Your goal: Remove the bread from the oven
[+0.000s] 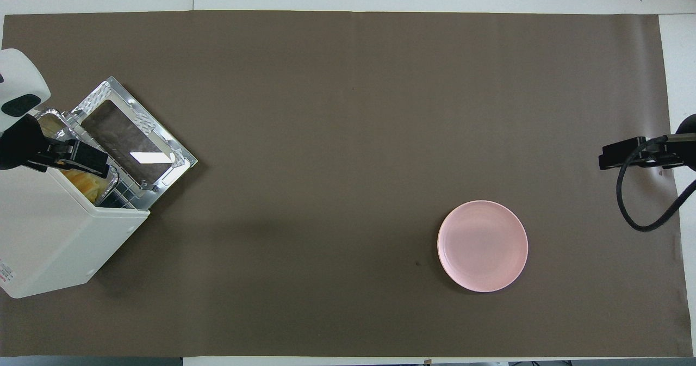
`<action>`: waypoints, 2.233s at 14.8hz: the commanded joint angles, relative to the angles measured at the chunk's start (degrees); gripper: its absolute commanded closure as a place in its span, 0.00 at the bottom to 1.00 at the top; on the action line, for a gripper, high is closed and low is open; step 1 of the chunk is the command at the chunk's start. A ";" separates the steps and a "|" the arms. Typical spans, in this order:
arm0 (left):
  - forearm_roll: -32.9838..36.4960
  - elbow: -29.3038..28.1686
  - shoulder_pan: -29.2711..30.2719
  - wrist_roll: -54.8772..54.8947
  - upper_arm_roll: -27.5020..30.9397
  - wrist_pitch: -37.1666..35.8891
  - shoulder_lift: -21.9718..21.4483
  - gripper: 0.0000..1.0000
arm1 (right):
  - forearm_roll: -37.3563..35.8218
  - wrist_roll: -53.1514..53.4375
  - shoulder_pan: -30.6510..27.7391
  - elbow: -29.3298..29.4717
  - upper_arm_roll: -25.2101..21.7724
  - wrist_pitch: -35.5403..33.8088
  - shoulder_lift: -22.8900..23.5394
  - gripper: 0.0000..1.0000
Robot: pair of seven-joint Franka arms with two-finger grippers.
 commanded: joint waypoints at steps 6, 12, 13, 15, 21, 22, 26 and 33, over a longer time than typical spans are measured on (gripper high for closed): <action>0.56 -0.75 -0.76 -0.21 0.55 1.15 -0.64 0.00 | -0.65 -0.74 -0.23 -0.73 0.11 -0.47 -0.85 0.00; -0.75 0.48 2.13 -6.26 0.98 0.09 -0.47 0.00 | -0.65 -0.74 -0.23 -0.73 0.11 -0.47 -0.85 0.00; -2.15 2.66 2.05 -7.06 1.16 -0.60 1.97 0.00 | -0.56 -0.74 -0.23 -0.73 0.20 -0.47 -0.85 0.00; -1.91 11.08 2.05 -10.21 1.16 -2.44 9.34 0.00 | -0.65 -0.74 -0.23 -0.73 0.20 -0.47 -0.85 0.00; 4.07 23.69 -0.93 -33.38 3.35 1.76 25.37 0.00 | -0.65 -0.74 -0.23 -0.73 0.11 -0.47 -0.85 0.00; 4.25 23.60 -0.94 -39.18 3.45 2.55 26.16 0.00 | -0.65 -0.74 -0.23 -0.73 0.20 -0.47 -0.85 0.00; 12.40 16.07 -1.99 -47.85 3.53 9.05 25.38 0.00 | -0.65 -0.74 -0.23 -0.73 0.20 -0.47 -0.85 0.00; 19.34 5.95 -2.34 -54.62 3.53 13.98 24.85 0.00 | -0.65 -0.74 -0.23 -0.73 0.11 -0.47 -0.85 0.00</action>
